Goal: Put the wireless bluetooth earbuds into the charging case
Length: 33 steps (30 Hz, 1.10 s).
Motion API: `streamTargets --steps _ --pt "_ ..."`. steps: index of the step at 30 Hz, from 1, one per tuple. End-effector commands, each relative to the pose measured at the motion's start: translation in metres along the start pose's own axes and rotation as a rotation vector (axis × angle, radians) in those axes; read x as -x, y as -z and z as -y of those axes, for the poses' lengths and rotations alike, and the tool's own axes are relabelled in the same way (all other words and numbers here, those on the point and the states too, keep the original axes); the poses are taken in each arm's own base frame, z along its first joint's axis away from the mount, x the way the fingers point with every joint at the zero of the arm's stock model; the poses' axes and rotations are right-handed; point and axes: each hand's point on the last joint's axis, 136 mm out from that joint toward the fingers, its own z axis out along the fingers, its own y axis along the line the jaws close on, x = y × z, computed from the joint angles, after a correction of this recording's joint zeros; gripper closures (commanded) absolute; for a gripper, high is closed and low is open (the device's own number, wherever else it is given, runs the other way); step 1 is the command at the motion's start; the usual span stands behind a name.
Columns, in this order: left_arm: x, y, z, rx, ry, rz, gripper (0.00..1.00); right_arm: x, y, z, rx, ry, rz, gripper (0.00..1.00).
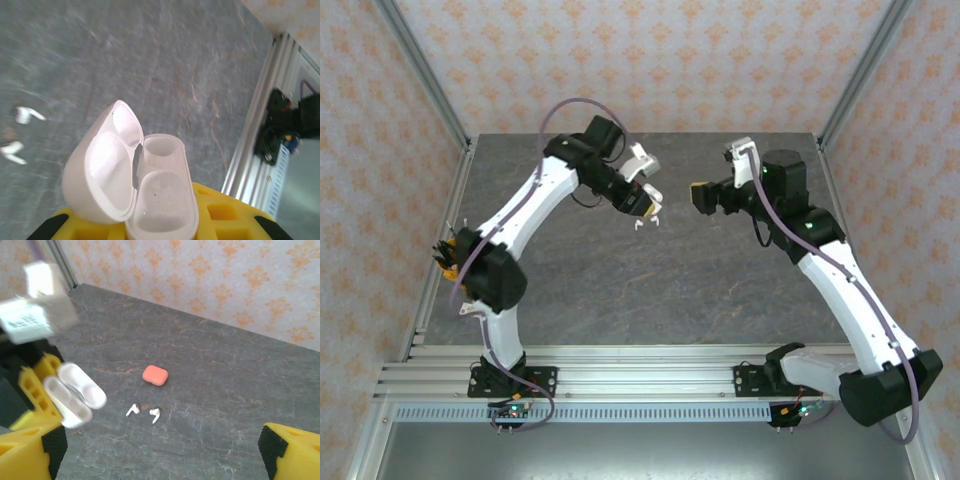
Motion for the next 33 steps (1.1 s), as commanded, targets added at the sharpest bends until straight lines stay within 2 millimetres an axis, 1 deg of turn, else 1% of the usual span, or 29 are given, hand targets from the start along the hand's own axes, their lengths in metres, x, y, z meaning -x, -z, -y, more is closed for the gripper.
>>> streamTargets --steps 1,4,5,6,7,8,11,13,17,20,23,24,27,30,33 --pt "0.041 0.04 0.0 0.162 -0.054 0.23 1.0 -0.013 0.01 0.007 -0.048 -0.082 -0.051 0.0" --pt "0.047 0.064 0.008 0.234 -0.079 0.321 1.0 -0.015 0.012 0.008 -0.049 -0.144 -0.077 0.0" --pt "0.048 0.07 0.011 0.25 -0.08 0.348 0.96 -0.015 0.012 0.008 -0.049 -0.168 -0.076 0.0" --pt "0.05 0.079 0.014 0.27 -0.085 0.384 0.96 -0.015 0.01 0.01 -0.061 -0.208 -0.074 0.0" --pt "0.051 0.085 0.018 0.278 -0.095 0.413 0.96 -0.016 0.008 0.018 -0.103 -0.253 -0.083 0.0" --pt "0.052 0.092 0.018 0.306 -0.096 0.447 0.99 -0.016 0.006 0.025 -0.145 -0.287 -0.097 0.0" --pt "0.054 0.111 0.017 0.397 -0.112 0.541 1.0 -0.028 -0.006 0.036 -0.202 -0.336 -0.195 0.0" --pt "0.056 0.122 0.015 0.45 -0.126 0.614 1.0 -0.033 -0.014 0.037 -0.2 -0.377 -0.224 0.0" --pt "0.05 0.134 0.004 0.579 -0.13 0.698 1.0 -0.045 -0.029 0.04 -0.215 -0.457 -0.249 0.01" --pt "0.04 0.133 -0.007 0.639 -0.092 0.714 1.0 -0.06 -0.038 0.046 -0.255 -0.496 -0.286 0.01" --pt "0.031 0.125 -0.013 0.647 -0.067 0.749 1.0 -0.076 -0.048 0.045 -0.259 -0.544 -0.325 0.01" --pt "0.03 0.12 -0.013 0.636 -0.076 0.775 1.0 -0.082 -0.054 0.043 -0.248 -0.566 -0.335 0.0" --pt "0.023 0.106 -0.009 0.585 -0.15 0.846 1.0 -0.092 -0.066 0.04 -0.257 -0.633 -0.354 0.05" --pt "0.015 0.092 -0.003 0.544 -0.256 0.872 1.0 -0.105 -0.083 0.034 -0.286 -0.696 -0.417 0.11" --pt "0.013 0.085 0.001 0.526 -0.341 0.88 1.0 -0.115 -0.101 0.024 -0.303 -0.722 -0.478 0.15"
